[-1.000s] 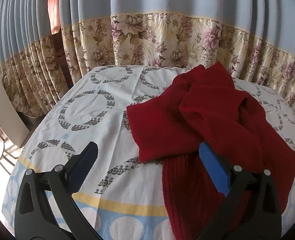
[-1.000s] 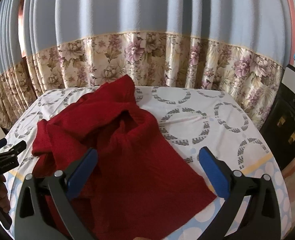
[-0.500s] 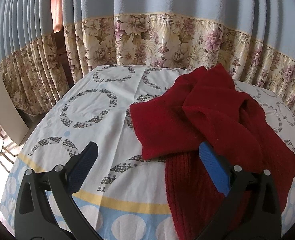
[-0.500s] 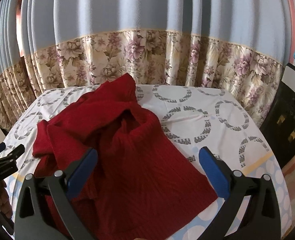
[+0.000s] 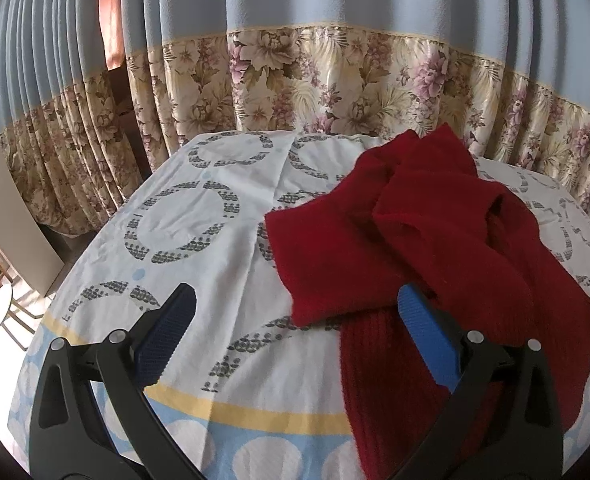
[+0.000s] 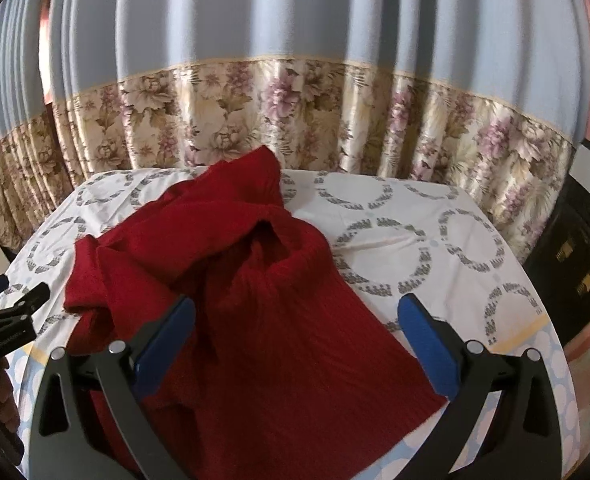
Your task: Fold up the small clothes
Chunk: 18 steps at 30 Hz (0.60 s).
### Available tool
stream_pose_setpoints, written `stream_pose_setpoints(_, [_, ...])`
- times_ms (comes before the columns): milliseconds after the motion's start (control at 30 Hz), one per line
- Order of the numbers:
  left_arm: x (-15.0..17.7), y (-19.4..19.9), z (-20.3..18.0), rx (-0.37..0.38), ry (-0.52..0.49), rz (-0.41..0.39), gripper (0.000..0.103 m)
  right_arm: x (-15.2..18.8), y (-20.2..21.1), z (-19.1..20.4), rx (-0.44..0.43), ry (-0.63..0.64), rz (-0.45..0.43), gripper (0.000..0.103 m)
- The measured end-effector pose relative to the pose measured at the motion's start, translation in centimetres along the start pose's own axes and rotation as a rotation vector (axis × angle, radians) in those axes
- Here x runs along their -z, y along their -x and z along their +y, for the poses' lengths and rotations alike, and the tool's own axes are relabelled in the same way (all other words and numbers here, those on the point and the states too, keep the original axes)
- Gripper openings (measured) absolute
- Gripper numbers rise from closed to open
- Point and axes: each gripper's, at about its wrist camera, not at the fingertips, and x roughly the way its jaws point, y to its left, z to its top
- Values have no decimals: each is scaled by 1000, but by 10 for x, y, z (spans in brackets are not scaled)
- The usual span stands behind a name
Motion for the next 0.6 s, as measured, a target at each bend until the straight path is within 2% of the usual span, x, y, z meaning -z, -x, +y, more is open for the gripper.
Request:
stream_pose_setpoints(433, [-4, -10, 22, -14, 42, 9, 100, -10, -14, 67, -102, 101, -34, 101])
stream_pose_setpoints(600, [-7, -14, 30, 24, 28, 15, 100, -10, -21, 91, -136, 105, -32, 101])
